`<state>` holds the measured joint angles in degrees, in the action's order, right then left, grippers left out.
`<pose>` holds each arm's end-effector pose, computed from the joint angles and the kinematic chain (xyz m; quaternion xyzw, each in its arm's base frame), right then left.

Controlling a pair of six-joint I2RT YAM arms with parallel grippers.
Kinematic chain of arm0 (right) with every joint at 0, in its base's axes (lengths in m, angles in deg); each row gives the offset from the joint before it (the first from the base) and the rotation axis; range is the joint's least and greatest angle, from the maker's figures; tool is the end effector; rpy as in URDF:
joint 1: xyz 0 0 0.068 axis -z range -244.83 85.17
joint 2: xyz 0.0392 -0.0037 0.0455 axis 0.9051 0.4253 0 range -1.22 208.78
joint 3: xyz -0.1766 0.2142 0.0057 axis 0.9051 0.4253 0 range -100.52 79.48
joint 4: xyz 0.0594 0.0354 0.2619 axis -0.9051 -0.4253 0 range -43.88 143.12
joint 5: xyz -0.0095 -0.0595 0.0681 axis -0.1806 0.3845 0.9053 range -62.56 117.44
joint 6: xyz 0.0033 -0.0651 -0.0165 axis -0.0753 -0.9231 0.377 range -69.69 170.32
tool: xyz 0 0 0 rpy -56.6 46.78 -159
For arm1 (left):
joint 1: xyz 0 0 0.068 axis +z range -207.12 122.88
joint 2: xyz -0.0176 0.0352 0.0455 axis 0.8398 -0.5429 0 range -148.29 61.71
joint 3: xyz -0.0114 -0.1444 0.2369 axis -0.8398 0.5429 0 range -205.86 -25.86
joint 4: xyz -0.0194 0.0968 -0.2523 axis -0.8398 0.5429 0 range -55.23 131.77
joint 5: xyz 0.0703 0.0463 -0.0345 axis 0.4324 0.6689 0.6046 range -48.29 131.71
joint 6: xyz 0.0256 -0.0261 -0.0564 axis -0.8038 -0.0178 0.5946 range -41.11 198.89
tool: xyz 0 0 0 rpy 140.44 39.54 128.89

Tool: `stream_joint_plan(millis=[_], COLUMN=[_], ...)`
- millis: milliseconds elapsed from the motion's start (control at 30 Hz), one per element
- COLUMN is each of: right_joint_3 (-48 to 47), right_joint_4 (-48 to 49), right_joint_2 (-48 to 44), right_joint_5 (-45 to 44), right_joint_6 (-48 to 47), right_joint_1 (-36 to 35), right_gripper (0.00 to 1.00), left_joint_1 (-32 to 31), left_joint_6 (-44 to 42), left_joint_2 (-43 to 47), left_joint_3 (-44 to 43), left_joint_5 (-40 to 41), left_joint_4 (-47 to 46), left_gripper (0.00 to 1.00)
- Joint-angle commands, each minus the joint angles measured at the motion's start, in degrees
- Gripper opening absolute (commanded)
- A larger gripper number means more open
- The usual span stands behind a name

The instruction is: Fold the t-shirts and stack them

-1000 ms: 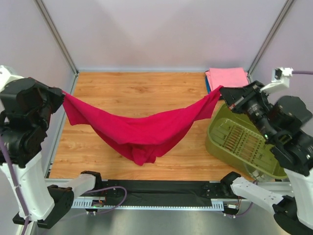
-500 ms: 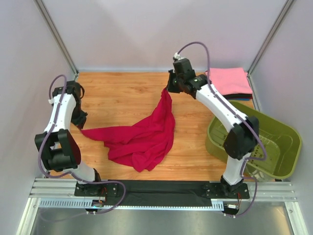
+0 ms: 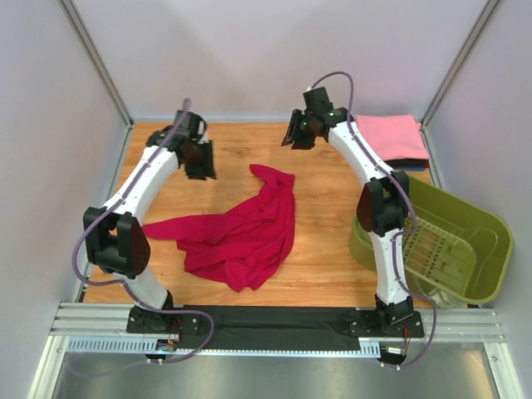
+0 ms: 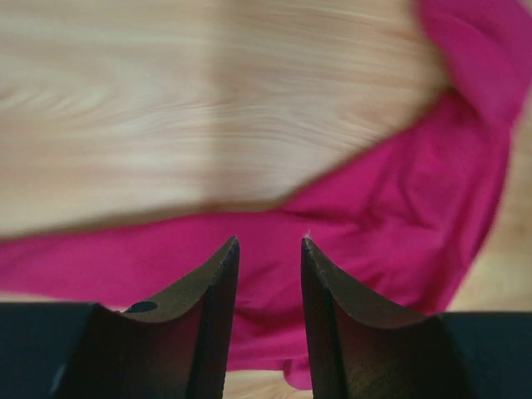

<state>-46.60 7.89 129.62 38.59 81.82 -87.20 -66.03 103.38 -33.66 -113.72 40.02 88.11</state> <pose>0.4921 0.2138 0.2586 0.0413 0.9349 0.2356 0.2621 0.3635 -0.0585 0.2960 -0.1275 0.9593 -0.0860 0.2369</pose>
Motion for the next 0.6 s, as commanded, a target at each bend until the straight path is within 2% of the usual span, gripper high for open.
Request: stream_joint_plan(millis=[0, 33, 67, 200, 400, 567], right_joint_3=[-2.35, 0.02, 6.66, 21.01, 33.85, 43.98], right_joint_4=[-12.67, -13.64, -14.09, -11.72, -13.04, -9.61], right_joint_2=[-5.23, -6.99, -11.45, -22.98, -33.36, -39.17], right_joint_5=[-1.49, -1.58, -1.75, -2.98, 0.44, 0.54], right_joint_6=[2.16, 1.55, 1.37, 1.01, 1.8, 4.87], right_joint_1=[2.15, 2.16, 2.16, 2.24, 1.98, -2.05], right_gripper=[0.42, 0.43, 0.43, 0.44, 0.45, 0.46], left_joint_1=[-9.95, -11.82, -14.97, -19.38, -23.78, -26.42], left_joint_6=[-11.99, -12.62, -12.89, -11.58, -12.62, -12.1], left_joint_2=[-2.78, -3.58, -4.46, -9.81, -14.22, -15.37], left_joint_3=[-2.41, -2.32, -1.97, -1.71, -1.1, 1.1], left_joint_5=[-9.64, -9.47, -9.21, -12.01, -16.41, -14.83], left_joint_4=[-6.58, -6.85, -7.89, -11.05, -12.82, -16.06], left_gripper=[0.43, 0.42, 0.42, 0.42, 0.43, 0.44])
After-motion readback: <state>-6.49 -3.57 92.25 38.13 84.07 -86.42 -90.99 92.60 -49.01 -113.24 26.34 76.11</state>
